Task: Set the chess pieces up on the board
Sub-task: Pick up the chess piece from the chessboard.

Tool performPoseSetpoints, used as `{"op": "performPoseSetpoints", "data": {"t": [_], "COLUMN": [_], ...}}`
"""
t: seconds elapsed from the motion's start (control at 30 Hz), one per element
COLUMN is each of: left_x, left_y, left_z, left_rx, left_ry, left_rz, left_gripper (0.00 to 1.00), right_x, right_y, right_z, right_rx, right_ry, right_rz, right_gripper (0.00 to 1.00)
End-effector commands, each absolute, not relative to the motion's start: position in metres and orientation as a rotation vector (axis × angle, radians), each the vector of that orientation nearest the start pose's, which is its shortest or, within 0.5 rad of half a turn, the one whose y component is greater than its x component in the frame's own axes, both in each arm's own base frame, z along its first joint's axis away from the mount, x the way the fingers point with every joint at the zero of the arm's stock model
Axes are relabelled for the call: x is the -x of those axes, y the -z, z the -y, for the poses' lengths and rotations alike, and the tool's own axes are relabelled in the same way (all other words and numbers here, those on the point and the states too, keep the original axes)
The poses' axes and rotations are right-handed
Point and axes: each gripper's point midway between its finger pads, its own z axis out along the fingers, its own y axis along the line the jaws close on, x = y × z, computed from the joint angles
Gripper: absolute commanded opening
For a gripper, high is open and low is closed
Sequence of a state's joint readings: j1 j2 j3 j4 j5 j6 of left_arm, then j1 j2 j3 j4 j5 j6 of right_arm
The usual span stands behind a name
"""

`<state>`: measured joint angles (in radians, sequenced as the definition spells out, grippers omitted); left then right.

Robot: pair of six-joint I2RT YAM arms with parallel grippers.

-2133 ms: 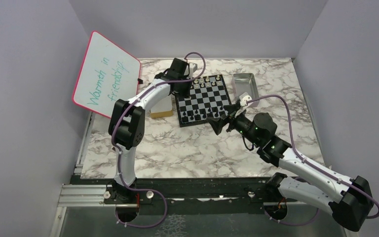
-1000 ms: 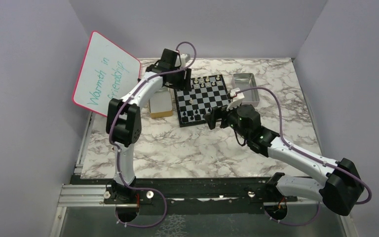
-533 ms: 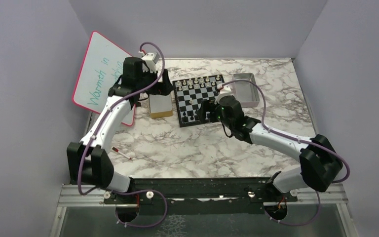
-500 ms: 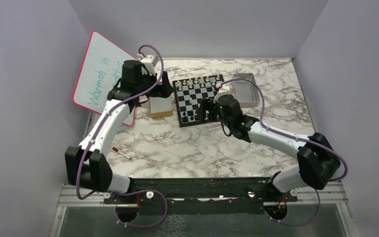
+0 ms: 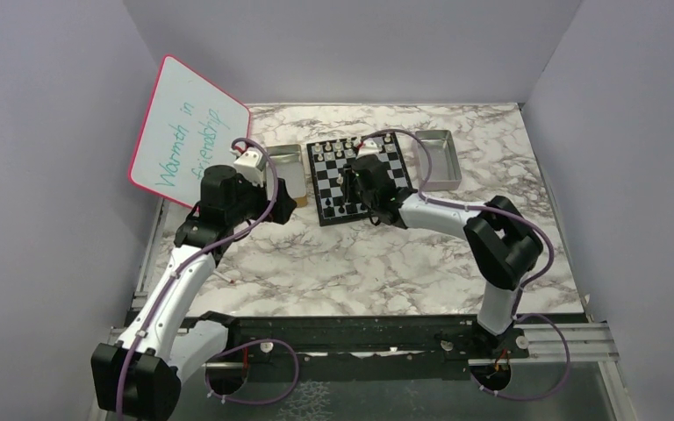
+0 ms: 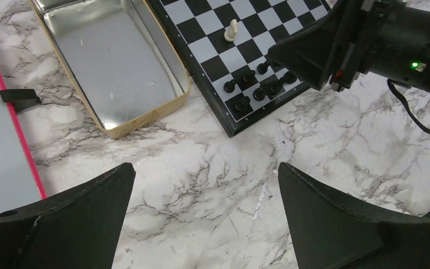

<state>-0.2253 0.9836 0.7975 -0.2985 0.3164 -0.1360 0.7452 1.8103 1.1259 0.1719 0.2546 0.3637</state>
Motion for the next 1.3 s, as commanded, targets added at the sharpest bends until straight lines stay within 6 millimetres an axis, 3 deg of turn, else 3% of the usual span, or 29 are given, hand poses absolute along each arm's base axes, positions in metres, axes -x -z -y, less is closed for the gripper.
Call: {"op": "performPoseSetpoints", "data": {"t": [0.0, 0.2, 0.47, 1.0, 1.17, 1.27], "left_x": [-0.296, -0.292, -0.287, -0.287, -0.286, -0.286], "left_y": [-0.212, -0.210, -0.217, -0.215, -0.215, -0.215], "left_z": [0.128, 0.135, 0.133, 0.133, 0.132, 0.132], "left_rx": [-0.342, -0.385, -0.393, -0.394, -0.394, -0.397], "left_ry": [0.456, 0.442, 0.423, 0.419, 0.414, 0.415], "left_rz": [-1.989, -1.991, -1.966, -1.971, -1.971, -1.972], "left_gripper": [0.99, 0.99, 0.99, 0.99, 0.99, 0.99], "right_x": [-0.417, -0.437, -0.456, -0.466, -0.464, -0.466], "right_y": [-0.110, -0.100, -0.081, -0.078, -0.080, -0.093], "right_z": [-0.335, -0.346, -0.343, -0.355, -0.357, -0.358], "right_rx": [0.222, 0.215, 0.212, 0.315, 0.337, 0.358], "right_ry": [-0.384, -0.343, -0.219, -0.215, -0.228, -0.228], "right_rz": [-2.026, -2.025, -2.026, -1.984, -1.982, -1.947], "right_gripper": [0.35, 0.37, 0.37, 0.28, 0.14, 0.05]}}
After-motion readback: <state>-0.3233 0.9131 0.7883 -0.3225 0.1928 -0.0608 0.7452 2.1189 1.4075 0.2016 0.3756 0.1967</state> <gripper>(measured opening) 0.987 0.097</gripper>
